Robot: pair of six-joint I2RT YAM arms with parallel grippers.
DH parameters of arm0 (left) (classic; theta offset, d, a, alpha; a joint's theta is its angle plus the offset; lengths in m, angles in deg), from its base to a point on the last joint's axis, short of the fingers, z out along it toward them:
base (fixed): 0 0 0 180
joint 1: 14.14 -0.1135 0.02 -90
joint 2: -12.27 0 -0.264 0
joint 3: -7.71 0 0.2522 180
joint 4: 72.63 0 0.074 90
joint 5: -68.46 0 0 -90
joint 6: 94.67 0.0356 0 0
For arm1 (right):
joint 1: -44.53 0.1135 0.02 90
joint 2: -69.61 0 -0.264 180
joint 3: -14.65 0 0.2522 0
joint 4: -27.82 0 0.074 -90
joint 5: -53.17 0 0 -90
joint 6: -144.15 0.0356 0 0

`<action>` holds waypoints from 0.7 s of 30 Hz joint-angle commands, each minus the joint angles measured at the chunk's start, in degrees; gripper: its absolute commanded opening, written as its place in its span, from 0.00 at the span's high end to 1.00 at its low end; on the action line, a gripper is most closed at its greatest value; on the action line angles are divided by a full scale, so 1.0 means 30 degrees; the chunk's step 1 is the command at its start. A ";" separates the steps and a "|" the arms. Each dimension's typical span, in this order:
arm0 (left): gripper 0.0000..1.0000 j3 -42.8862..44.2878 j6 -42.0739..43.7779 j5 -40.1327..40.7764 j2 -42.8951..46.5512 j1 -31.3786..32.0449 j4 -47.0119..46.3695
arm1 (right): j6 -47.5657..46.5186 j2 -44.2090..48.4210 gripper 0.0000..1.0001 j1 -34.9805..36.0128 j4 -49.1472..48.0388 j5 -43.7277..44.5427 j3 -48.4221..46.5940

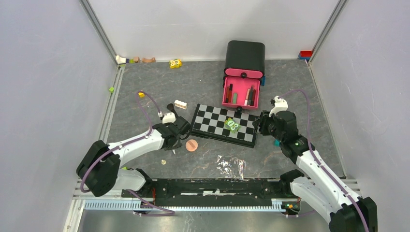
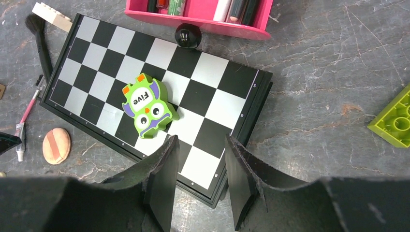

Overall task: Organize the makeup
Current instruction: Pick up the makeup from the center of the board.

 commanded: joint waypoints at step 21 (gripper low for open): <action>0.75 -0.1329 0.0044 -0.1401 -0.1105 -0.1790 -0.3083 | 0.0637 0.0018 0.54 0.0055 -0.0577 -0.0450 -0.0223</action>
